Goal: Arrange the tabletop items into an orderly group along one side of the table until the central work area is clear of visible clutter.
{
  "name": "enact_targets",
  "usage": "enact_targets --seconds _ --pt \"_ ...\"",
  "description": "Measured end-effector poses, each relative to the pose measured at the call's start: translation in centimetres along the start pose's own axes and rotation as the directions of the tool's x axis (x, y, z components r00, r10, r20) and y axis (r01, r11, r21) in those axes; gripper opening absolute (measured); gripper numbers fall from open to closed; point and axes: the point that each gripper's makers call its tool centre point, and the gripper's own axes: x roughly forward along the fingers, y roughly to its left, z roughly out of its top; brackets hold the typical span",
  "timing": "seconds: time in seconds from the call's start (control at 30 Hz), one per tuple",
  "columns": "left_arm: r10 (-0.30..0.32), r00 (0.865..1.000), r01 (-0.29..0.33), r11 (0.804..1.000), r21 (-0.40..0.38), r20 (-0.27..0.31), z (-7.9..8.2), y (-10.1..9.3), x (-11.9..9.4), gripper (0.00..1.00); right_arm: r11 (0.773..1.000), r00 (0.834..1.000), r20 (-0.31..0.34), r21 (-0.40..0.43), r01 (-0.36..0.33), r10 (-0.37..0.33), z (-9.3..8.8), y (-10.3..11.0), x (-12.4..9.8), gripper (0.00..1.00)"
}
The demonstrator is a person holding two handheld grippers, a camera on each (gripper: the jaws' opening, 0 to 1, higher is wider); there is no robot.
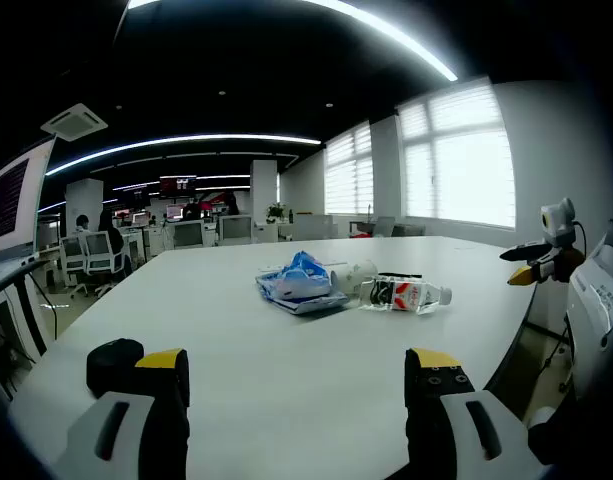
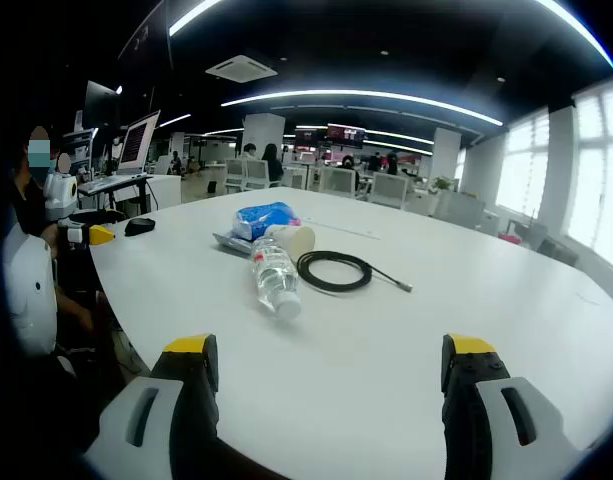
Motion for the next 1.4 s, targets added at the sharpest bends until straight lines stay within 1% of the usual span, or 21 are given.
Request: enact_targets --seconds 0.07,0.13,0.23,0.5,0.6,0.77,0.9,1.4 --pt "0.009 1.0 -0.008 1.0 0.001 -0.006 -0.09 0.09 -0.01 0.87 1.0 1.0 -0.017 0.017 -0.015 0.015 -0.26 0.11 -0.03 0.83" --pt "0.013 1.0 -0.013 1.0 0.003 -0.006 -0.09 0.09 -0.02 0.87 1.0 1.0 -0.014 0.009 -0.02 0.02 -0.3 0.26 0.03 0.82" --pt "0.01 1.0 -0.01 1.0 0.007 -0.008 -0.1 -0.05 0.02 0.87 1.0 1.0 -0.014 0.007 -0.006 0.006 -0.49 -0.05 0.01 0.84" --pt "0.01 1.0 -0.01 1.0 0.012 -0.01 -0.02 -0.12 0.19 0.87 1.0 1.0 -0.017 0.015 0.005 -0.005 -0.77 -0.56 0.01 0.86" --pt "0.011 1.0 -0.011 1.0 0.013 -0.004 0.05 -0.09 0.23 0.87 1.0 1.0 -0.02 0.011 0.001 -0.001 -0.91 -0.51 0.15 0.86" --pt "0.02 1.0 -0.02 1.0 0.019 -0.022 -0.19 0.06 0.26 0.87 1.0 1.0 -0.025 0.007 -0.001 0.001 -1.05 -0.48 0.26 0.86" --pt "0.023 1.0 -0.023 1.0 0.02 -0.015 0.0 0.09 0.18 0.87 1.0 1.0 -0.022 0.005 -0.006 0.006 -1.01 -0.43 0.25 0.86" --pt "0.038 0.999 -0.037 0.999 0.027 -0.025 0.08 0.19 -0.01 0.86 1.0 0.999 -0.02 0.001 -0.028 0.028 -1.08 0.01 -0.04 0.85"
